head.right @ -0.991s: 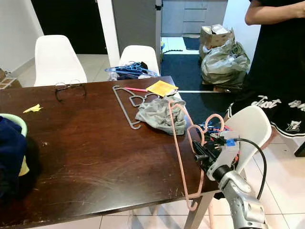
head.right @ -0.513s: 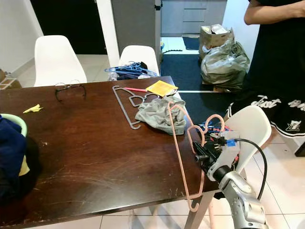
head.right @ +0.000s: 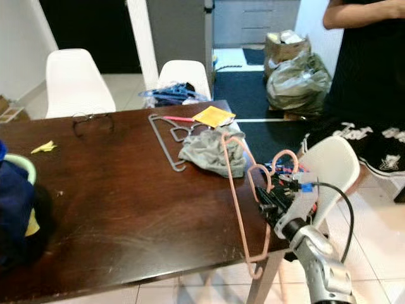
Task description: Hang hanger
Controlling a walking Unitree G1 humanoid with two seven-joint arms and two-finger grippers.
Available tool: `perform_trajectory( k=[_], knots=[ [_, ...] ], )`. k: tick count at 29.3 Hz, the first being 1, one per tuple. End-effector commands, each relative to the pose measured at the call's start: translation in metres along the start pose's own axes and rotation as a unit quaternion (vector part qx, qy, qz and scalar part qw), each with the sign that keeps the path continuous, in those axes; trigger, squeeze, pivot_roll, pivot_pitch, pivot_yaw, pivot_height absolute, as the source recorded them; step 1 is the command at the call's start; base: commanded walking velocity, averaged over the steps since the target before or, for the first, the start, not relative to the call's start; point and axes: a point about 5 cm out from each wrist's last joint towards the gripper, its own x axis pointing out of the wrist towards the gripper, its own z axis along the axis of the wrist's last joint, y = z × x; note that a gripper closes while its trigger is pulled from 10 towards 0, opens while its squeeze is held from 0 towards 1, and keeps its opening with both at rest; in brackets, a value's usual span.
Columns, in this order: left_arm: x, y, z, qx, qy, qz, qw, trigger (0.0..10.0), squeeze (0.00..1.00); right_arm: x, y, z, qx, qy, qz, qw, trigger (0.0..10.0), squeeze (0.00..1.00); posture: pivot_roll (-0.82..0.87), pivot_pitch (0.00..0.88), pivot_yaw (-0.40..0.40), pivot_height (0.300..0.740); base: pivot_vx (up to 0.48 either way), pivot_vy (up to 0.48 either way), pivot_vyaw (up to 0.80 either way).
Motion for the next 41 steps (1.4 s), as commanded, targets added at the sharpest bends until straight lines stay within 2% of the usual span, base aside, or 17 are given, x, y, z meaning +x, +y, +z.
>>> perform_trajectory(
  k=[1, 3, 4, 5, 6, 8, 10, 12, 17, 19, 20, 21, 24, 26, 29, 33, 41],
  knots=[
    [0.003, -0.029, -0.002, -0.009, -0.007, -0.064, 0.998, 10.0, 0.00, -0.003, -0.006, -0.004, 0.011, 0.008, -0.019, 1.000, 10.0, 0.00, -0.03, 0.000, 0.046, 0.731, 0.000, 0.000, 0.00],
    [0.011, -0.064, -0.012, -0.020, 0.007, -0.095, 0.995, 10.0, 0.00, -0.003, -0.007, -0.004, 0.012, 0.007, -0.020, 1.000, 10.0, 0.00, -0.03, 0.000, 0.046, 0.731, 0.000, 0.000, 0.00],
    [0.011, -0.064, -0.012, -0.020, 0.007, -0.095, 0.995, 10.0, 0.00, -0.003, -0.007, -0.004, 0.012, 0.007, -0.020, 1.000, 10.0, 0.00, -0.03, 0.000, 0.046, 0.731, 0.000, 0.000, 0.00],
    [0.015, -0.079, -0.018, -0.026, 0.017, -0.102, 0.994, 10.0, 0.00, -0.003, -0.007, -0.004, 0.012, 0.007, -0.021, 1.000, 10.0, 0.00, -0.03, 0.000, 0.051, 0.731, 0.000, 0.000, -0.80],
    [0.015, -0.079, -0.018, -0.026, 0.017, -0.102, 0.994, 10.0, 0.00, -0.003, -0.007, -0.004, 0.012, 0.007, -0.021, 1.000, 10.0, 0.00, -0.03, 0.000, 0.051, 0.731, 0.000, 0.000, -0.80],
    [0.021, -0.109, -0.031, -0.036, 0.038, -0.110, 0.993, 10.0, 0.00, -0.003, -0.007, -0.004, 0.011, 0.007, -0.022, 1.000, 10.0, 0.00, -0.03, 0.000, 0.051, 0.731, 0.000, 0.000, -0.80],
    [0.021, -0.109, -0.031, -0.036, 0.038, -0.110, 0.993, 10.0, 0.00, -0.003, -0.007, -0.004, 0.011, 0.007, -0.022, 1.000, 10.0, 0.00, -0.03, 0.000, 0.051, 0.731, 0.000, 0.000, -0.80],
    [0.024, -0.122, -0.042, -0.053, 0.059, -0.101, 0.992, 10.0, 0.00, -0.003, -0.007, -0.004, 0.011, 0.007, -0.022, 1.000, 10.0, 0.00, -0.04, 0.000, 0.055, 0.731, 0.000, 0.000, -0.80],
    [0.030, -0.122, -0.064, -0.034, 0.101, -0.059, 0.993, 10.0, 0.00, -0.002, -0.007, -0.003, 0.009, 0.007, -0.022, 1.000, 10.0, 0.00, -0.04, 0.000, 0.055, 0.731, 0.000, 0.000, -0.80],
    [0.034, -0.121, -0.070, 0.014, 0.107, -0.058, 0.992, 10.0, 0.00, -0.002, -0.007, -0.003, 0.008, 0.008, -0.023, 1.000, 10.0, 0.00, -0.05, 0.000, 0.055, 0.731, 0.000, 0.000, -0.80],
    [0.034, -0.121, -0.070, 0.014, 0.107, -0.058, 0.992, 10.0, 0.00, -0.002, -0.007, -0.003, 0.008, 0.008, -0.023, 1.000, 10.0, 0.00, -0.05, 0.000, 0.055, 0.731, 0.000, 0.000, -0.80],
    [0.036, -0.120, -0.073, 0.051, 0.111, -0.063, 0.991, 10.0, 0.00, -0.003, -0.007, -0.003, 0.007, 0.008, -0.023, 1.000, 10.0, 0.00, -0.05, 0.000, 0.057, 0.731, 0.000, 0.000, -0.80],
    [0.038, -0.120, -0.076, 0.077, 0.116, -0.063, 0.988, 10.0, 0.00, -0.003, -0.008, -0.003, 0.005, 0.009, -0.024, 1.000, 10.0, 0.00, -0.06, 0.000, 0.057, 0.731, 0.000, 0.000, -0.80],
    [0.042, -0.122, -0.083, 0.097, 0.133, -0.070, 0.984, 10.0, 0.00, -0.003, -0.009, -0.002, 0.002, 0.009, -0.027, 1.000, 10.0, 0.00, -0.07, 0.000, 0.059, 0.731, 0.000, 0.000, -0.80],
    [0.041, -0.129, -0.091, 0.090, 0.159, -0.103, 0.978, 10.0, 0.00, -0.004, -0.010, -0.002, 0.000, 0.009, -0.028, 1.000, 10.0, 0.00, -0.07, 0.000, 0.060, 0.731, 0.000, 0.000, -0.80],
    [0.036, -0.141, -0.110, 0.133, 0.200, -0.153, 0.959, 10.0, 0.00, -0.005, -0.010, 0.000, -0.001, 0.002, -0.033, 0.999, 10.0, 0.00, -0.08, 0.000, 0.060, 0.731, 0.000, 0.000, -0.39],
    [0.032, -0.131, -0.131, 0.166, 0.268, -0.136, 0.939, 10.0, 0.00, -0.006, -0.010, 0.001, -0.004, -0.002, -0.036, 0.999, 10.0, 0.00, -0.09, 0.000, 0.066, 0.731, 0.000, 0.000, 0.00]
  ],
)
